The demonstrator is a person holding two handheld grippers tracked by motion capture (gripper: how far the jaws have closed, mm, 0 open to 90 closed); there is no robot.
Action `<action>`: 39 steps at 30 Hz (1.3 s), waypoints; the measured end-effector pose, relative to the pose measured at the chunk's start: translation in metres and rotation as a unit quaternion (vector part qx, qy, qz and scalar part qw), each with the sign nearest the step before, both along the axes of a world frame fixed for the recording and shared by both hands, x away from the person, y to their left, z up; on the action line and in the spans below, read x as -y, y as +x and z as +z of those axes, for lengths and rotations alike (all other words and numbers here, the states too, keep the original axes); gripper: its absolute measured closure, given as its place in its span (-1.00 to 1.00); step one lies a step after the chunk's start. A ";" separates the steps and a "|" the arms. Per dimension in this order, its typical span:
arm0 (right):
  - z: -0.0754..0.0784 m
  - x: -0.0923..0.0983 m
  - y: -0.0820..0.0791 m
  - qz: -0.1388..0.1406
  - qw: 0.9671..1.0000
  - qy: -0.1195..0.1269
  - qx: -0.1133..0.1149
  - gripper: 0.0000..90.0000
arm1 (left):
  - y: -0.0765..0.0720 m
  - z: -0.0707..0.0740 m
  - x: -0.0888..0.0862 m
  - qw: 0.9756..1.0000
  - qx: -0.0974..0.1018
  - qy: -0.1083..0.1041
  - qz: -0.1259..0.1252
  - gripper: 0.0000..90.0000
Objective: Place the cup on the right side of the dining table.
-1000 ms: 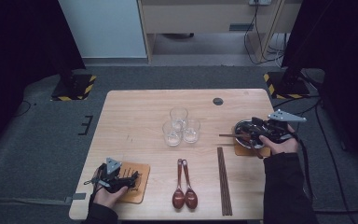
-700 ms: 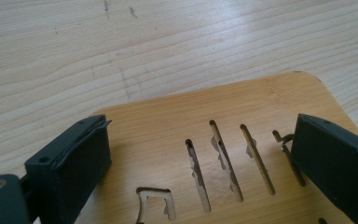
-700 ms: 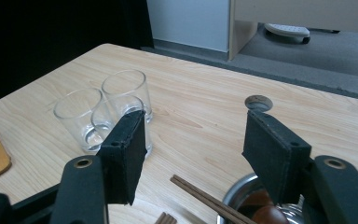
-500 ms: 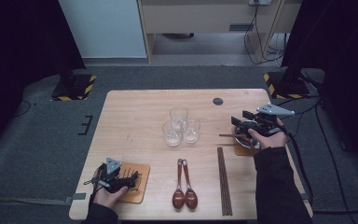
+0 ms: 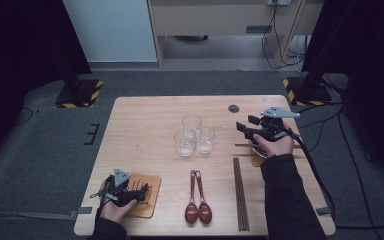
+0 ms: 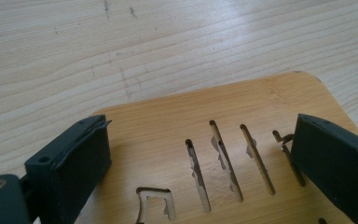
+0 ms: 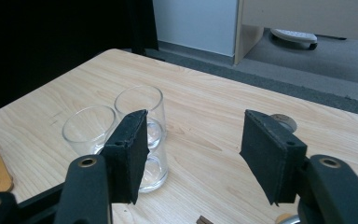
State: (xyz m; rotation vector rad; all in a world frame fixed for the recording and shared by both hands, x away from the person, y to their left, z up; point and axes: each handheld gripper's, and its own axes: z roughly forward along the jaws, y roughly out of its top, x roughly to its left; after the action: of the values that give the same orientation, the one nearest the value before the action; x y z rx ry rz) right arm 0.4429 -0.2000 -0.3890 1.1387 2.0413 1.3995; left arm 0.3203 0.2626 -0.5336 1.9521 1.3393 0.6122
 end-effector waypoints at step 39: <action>-0.014 -0.060 0.032 0.016 1.000 -0.010 -0.018 -0.07 | 0.000 0.000 0.000 1.000 -0.001 0.001 -0.001 -0.92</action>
State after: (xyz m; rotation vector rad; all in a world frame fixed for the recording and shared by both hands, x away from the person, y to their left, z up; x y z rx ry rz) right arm 0.4748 -0.1396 -0.4027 1.1362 2.1026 1.3792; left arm 0.3207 0.2630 -0.5335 1.9558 1.3374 0.6107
